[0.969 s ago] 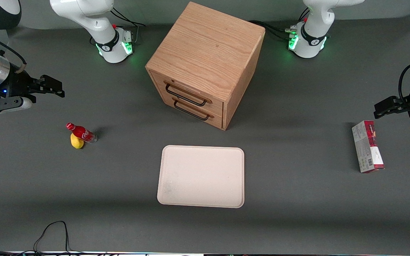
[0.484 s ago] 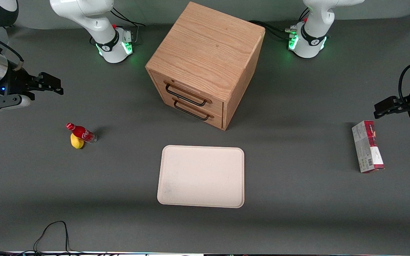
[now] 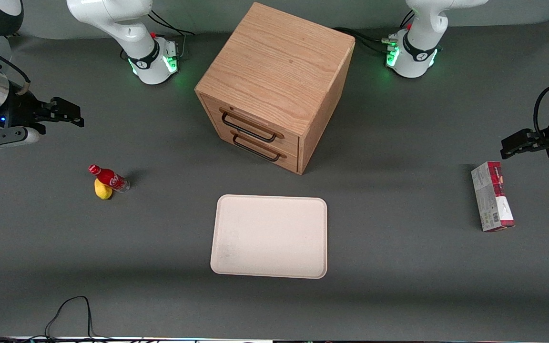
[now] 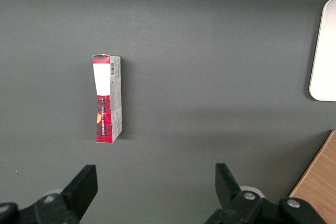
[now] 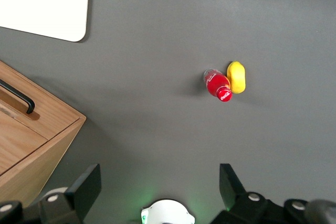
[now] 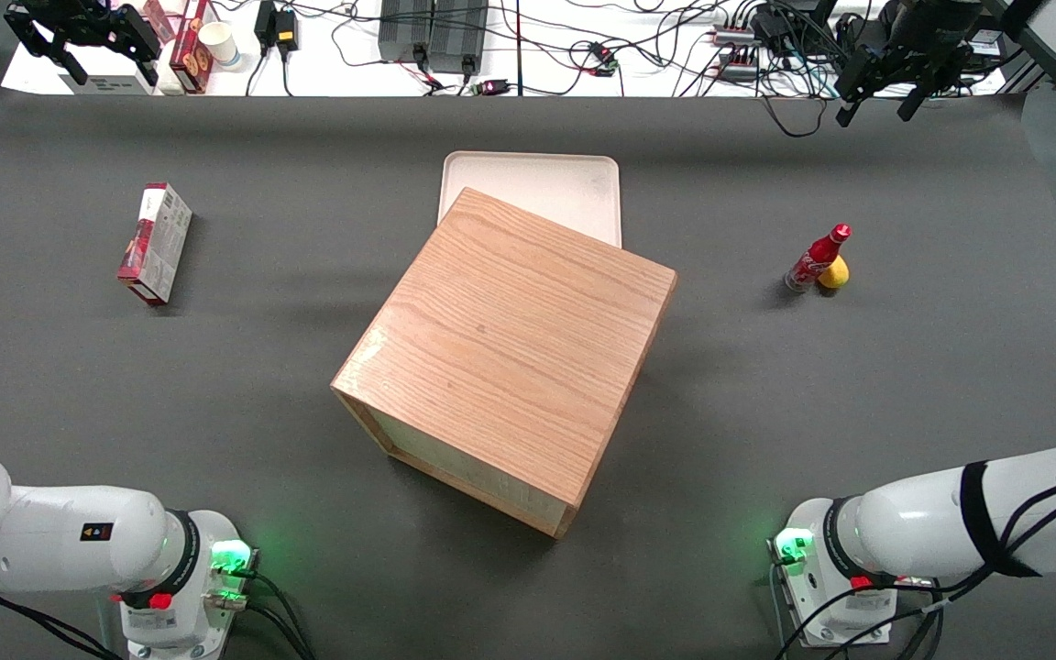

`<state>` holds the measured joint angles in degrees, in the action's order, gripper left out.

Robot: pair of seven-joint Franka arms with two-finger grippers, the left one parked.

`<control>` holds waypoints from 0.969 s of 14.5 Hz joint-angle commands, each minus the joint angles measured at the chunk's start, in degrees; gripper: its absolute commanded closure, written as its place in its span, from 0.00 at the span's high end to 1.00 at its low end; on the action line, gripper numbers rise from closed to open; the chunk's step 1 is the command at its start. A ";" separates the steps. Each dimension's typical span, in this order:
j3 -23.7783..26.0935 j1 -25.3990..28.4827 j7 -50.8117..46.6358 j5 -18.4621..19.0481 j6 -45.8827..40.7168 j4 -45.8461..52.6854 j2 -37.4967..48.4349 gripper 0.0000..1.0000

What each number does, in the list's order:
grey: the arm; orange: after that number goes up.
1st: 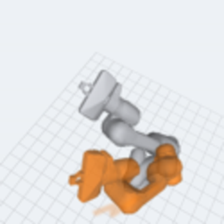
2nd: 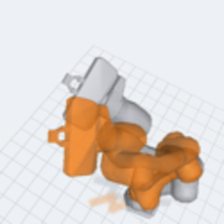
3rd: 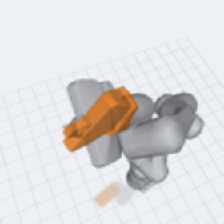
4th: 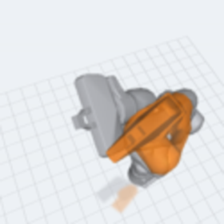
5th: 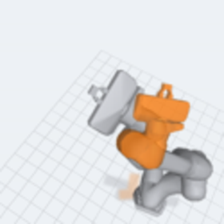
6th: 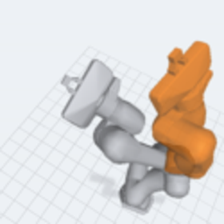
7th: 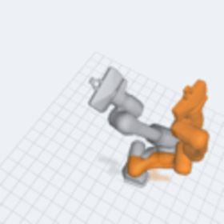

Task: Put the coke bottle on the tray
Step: 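Lower the open right gripper around the red Coca-Cola bottle's neck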

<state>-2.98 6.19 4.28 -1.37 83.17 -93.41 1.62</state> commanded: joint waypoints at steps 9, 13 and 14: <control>-10.21 0.66 12.78 2.51 -6.97 13.61 -7.07 1.00; -10.21 0.57 12.86 2.51 -6.01 9.14 -6.89 1.00; -10.21 0.75 12.86 2.51 -3.48 6.77 -6.72 1.00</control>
<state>-13.03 6.56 16.52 0.35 77.53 -83.51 -5.28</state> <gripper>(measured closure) 0.000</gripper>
